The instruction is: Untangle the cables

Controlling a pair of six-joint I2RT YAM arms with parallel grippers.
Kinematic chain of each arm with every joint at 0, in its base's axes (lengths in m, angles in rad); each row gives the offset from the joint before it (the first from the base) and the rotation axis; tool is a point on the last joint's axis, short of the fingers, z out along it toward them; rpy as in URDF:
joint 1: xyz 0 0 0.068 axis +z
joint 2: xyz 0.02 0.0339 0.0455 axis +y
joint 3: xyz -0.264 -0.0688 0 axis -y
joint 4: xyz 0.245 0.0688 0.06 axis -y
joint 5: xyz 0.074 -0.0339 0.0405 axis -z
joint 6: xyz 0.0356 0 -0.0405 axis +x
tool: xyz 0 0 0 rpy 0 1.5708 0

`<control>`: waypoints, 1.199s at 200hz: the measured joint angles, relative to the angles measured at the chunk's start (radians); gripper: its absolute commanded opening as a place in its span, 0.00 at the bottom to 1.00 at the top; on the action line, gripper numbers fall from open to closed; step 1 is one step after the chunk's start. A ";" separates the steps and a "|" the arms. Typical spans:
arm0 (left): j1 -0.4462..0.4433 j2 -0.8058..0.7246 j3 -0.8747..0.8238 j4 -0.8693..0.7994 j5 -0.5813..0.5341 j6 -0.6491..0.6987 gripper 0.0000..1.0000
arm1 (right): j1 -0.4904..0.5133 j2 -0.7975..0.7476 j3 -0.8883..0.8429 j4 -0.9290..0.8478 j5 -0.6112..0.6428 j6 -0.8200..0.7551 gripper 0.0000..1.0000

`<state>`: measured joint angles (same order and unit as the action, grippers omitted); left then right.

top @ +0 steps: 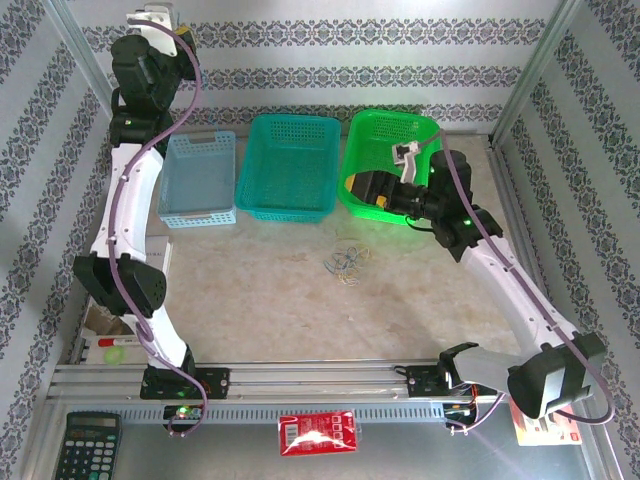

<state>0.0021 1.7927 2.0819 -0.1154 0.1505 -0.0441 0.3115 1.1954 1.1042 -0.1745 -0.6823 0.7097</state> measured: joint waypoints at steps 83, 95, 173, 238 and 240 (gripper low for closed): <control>0.060 0.017 -0.215 0.080 -0.025 0.015 0.00 | -0.022 0.010 -0.020 -0.017 0.014 -0.050 0.94; 0.074 0.017 -0.272 0.094 -0.025 0.014 0.00 | -0.022 0.010 -0.021 -0.022 0.025 -0.060 0.98; 0.105 0.032 -0.532 0.120 -0.021 -0.028 0.02 | -0.038 0.005 -0.030 -0.129 0.224 -0.163 0.98; 0.105 0.063 -0.618 0.076 -0.025 -0.039 0.69 | -0.076 -0.006 -0.073 -0.097 0.177 -0.162 0.98; 0.105 0.063 -0.618 0.072 -0.024 -0.040 0.71 | -0.077 -0.006 -0.074 -0.097 0.175 -0.161 0.98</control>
<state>0.1070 1.8557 1.4639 -0.0437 0.1265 -0.0837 0.2344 1.1893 1.0302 -0.2710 -0.5072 0.5488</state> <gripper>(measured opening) 0.561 0.983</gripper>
